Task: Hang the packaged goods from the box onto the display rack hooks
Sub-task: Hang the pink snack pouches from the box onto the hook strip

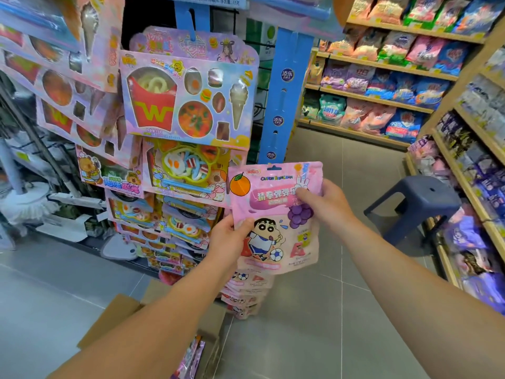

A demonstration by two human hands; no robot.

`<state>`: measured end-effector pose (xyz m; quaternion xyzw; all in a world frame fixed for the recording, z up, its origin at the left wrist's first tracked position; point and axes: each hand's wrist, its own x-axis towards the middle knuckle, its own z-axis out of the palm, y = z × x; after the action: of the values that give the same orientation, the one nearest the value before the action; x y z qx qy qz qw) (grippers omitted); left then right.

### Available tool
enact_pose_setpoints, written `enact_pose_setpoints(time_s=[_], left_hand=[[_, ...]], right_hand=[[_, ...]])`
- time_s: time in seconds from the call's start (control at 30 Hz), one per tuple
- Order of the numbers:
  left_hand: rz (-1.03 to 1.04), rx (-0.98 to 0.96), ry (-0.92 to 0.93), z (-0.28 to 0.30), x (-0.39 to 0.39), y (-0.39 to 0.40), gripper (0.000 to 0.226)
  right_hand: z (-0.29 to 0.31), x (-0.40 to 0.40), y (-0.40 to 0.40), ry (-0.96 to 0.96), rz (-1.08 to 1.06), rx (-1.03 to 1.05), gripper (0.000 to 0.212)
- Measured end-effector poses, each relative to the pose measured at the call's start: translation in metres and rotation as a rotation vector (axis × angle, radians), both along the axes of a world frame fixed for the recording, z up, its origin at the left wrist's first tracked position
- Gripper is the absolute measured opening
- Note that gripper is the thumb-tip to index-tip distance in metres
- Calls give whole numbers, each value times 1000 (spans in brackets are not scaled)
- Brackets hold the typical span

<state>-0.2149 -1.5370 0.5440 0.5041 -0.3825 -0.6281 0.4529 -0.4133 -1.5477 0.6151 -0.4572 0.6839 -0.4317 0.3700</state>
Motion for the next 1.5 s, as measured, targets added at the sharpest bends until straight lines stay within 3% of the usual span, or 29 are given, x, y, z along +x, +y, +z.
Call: enact_pose_setpoints(time_s=[0.23,0.43,0.57,0.73,0.93,1.03,1.3,1.5], left_hand=[[-177,-28,-78,11,-26,-6,12],[15,45,-88,7,-26,-2,19],[-74,156,-115,-10,-5,9,19],[-175,155,-211,-18,1,6,22],[-60,142,-184,-18,-1,1,16],[-20,141,-222,-22,6,0,16],[16,43,-279,-23,19,2,17],[-5,64,-283,-27,18,7,16]], right_hand=[[1,-17,20,-16,-186,-150,18],[6,-6,14,-38,-183,-179,17],[3,5,2,-35,-159,-159,17],[-5,8,-1,27,-175,-153,17],[4,23,-14,153,-139,-198,18],[1,32,-24,211,-127,-154,20],[-25,28,-27,114,-280,14,25],[-33,24,-29,211,-295,103,32]])
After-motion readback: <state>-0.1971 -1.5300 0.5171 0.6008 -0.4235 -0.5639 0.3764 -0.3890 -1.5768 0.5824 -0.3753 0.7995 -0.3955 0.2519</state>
